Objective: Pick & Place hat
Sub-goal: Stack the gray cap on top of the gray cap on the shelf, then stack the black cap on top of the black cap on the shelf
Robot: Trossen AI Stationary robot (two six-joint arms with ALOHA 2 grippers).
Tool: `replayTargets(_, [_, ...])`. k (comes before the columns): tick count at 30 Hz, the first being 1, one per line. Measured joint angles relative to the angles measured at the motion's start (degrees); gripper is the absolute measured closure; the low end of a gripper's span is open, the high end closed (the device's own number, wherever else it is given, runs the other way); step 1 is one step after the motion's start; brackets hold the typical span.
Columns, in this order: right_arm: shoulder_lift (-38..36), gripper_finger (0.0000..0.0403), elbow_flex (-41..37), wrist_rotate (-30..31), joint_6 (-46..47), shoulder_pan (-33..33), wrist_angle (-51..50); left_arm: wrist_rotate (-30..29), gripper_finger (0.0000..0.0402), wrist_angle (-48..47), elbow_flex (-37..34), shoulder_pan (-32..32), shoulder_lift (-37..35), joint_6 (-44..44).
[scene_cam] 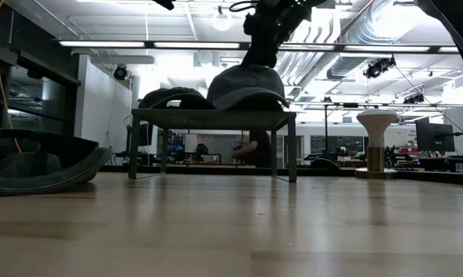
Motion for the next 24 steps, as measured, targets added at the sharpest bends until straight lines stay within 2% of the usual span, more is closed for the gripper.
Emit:
replayTargets(7, [0.0,0.0213,0.0,-0.2,0.7,0.0,0.1,0.0,0.0234,0.0,0.0,0.0,0.0,0.0])
replayTargets(19, [-0.7,0.0213,0.0,0.1,0.4,0.0,0.9,0.0,0.0234,-0.2,0.0,0.0,0.0,0.0])
replayTargets(24, [-2.7,0.0213,0.0,2.6,-0.3,-0.2,1.2,0.0,0.0234,-0.2,0.0,0.0,0.0,0.0])
